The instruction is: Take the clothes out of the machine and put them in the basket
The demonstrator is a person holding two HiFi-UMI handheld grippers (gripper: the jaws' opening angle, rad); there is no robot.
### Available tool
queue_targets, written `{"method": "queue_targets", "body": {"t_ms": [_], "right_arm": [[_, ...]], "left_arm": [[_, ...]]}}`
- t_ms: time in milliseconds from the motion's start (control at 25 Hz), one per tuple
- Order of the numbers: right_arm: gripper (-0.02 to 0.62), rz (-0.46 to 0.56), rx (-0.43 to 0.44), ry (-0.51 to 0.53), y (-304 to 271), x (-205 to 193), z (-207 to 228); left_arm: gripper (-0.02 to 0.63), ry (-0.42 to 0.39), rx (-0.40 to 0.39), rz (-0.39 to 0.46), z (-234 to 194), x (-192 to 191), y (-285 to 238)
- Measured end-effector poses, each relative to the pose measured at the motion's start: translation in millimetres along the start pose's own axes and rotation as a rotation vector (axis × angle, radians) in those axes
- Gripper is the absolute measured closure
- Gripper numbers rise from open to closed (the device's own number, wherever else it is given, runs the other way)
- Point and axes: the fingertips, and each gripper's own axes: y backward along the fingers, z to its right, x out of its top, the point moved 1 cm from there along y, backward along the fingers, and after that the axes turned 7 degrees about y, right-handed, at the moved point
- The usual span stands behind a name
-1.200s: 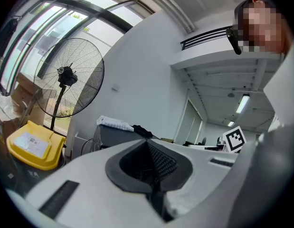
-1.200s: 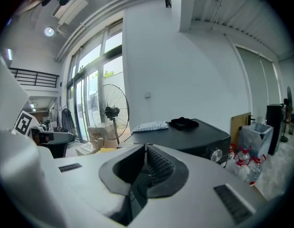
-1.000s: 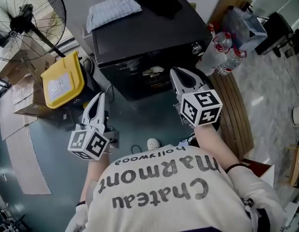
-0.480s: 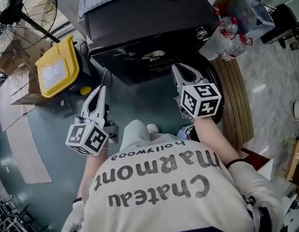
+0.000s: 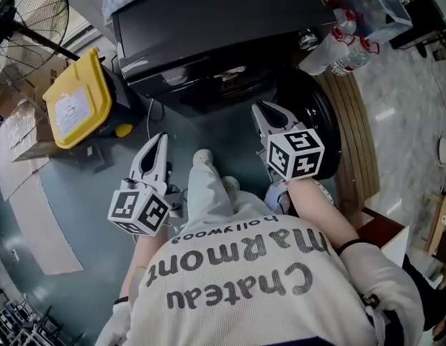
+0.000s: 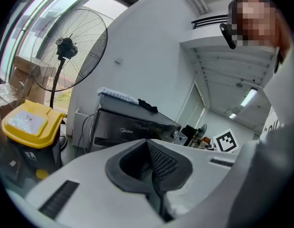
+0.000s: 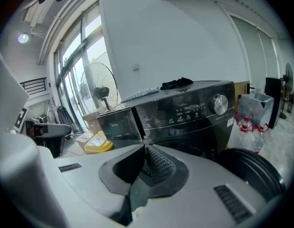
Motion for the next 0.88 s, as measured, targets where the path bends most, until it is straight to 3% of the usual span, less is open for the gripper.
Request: {"method": "queue_targets", "body": {"t_ms": [200,320,640,880], "right_arm": [[0.555,0.016,-0.001,-0.027,-19.7,-12.7,3.2],[0.555,0.019,-0.021,-0.052,-27.4,-28.0,6.0],[0.555,-0.005,-0.061,-0.098,-64.3,-101.5,18.2],[0.555,0.030,-0.063,-0.105,-93.3,-151.3,36.5]], "left_arm": [[0.598,-0.016,-0.031,-0.030,-21.7,-20.9,-31.5],[0.598,-0.066,-0.063,-0.049,-31.4,-38.6,-53.3],[0.598,-0.161,-0.118,-0.148,-53.6,-124.6,-101.0],[0.598,-0.138,-0.112,-0.111,-72.2,-176.3,-141.5]]}}
